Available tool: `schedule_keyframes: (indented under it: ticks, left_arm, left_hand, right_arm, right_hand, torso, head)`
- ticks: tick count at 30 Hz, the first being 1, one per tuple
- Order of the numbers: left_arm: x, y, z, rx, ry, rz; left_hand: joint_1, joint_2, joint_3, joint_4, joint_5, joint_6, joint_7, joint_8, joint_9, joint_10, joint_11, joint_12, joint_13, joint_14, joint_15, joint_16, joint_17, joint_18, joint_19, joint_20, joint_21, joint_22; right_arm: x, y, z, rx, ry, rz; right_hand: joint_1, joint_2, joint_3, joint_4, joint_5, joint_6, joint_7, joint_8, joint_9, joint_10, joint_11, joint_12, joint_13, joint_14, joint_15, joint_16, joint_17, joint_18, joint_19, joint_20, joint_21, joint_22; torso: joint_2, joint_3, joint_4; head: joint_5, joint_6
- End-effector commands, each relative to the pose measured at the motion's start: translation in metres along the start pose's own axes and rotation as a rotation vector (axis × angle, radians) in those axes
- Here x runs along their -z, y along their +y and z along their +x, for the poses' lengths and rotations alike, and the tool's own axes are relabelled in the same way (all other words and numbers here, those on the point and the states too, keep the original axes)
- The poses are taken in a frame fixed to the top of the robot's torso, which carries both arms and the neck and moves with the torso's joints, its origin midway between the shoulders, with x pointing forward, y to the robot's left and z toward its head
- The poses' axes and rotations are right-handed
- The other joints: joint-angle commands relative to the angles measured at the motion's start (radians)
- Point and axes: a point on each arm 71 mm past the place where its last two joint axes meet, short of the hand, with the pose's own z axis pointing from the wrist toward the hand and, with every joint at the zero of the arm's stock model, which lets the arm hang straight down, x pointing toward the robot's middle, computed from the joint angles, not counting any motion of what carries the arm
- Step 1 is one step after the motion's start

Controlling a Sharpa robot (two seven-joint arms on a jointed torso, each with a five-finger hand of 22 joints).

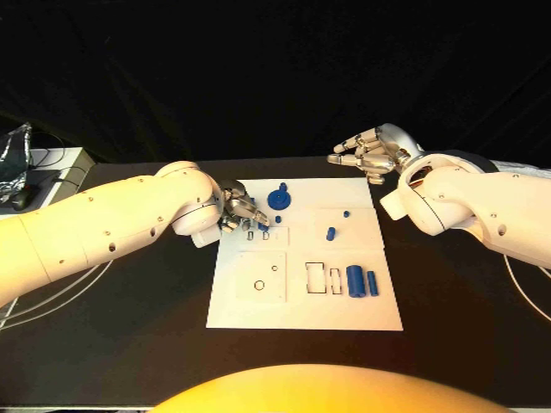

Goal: Assemble the parts on the task board

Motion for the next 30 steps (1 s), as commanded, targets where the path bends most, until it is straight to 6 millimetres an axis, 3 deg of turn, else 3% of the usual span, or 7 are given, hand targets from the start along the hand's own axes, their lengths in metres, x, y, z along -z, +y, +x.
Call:
schedule_keyframes:
  ticks: [1, 30]
  left_arm:
    - [-0.001, -0.002, -0.001, -0.036, -0.052, 0.006]
    - [-0.011, 0.004, 0.018, -0.083, -0.013, -0.022]
  left_hand:
    - [0.005, -0.005, 0.136, -0.137, 0.007, 0.032, -0.028, -0.002, 0.024, 0.032, -0.023, -0.004, -0.002, 0.004, -0.002, -0.003, -0.001, -0.013, 0.005, -0.002, -0.001, 0.001]
    - [0.002, -0.002, 0.137, -0.138, 0.013, 0.034, -0.028, -0.007, 0.032, 0.032, -0.023, -0.005, -0.004, 0.003, -0.002, -0.002, -0.004, -0.014, 0.007, -0.004, -0.004, 0.009]
  right_arm:
    - [0.000, 0.001, 0.001, 0.008, 0.015, -0.011]
    - [0.000, 0.001, 0.002, 0.009, 0.021, -0.009]
  right_hand:
    - [-0.009, 0.004, -0.001, 0.003, -0.003, -0.001, 0.004, -0.005, 0.001, -0.002, -0.002, -0.006, 0.000, 0.001, -0.004, -0.005, -0.001, -0.003, 0.041, -0.003, -0.005, 0.137]
    - [-0.010, 0.004, 0.000, 0.006, -0.004, -0.001, 0.004, -0.005, 0.002, -0.002, -0.002, -0.008, 0.000, 0.001, -0.004, -0.007, -0.002, -0.003, 0.041, -0.003, -0.007, 0.137]
  torso:
    - [0.000, 0.0008, 0.0000]
    - [0.000, -0.0001, 0.0001]
  head:
    - [0.000, -0.001]
    - [0.001, -0.010]
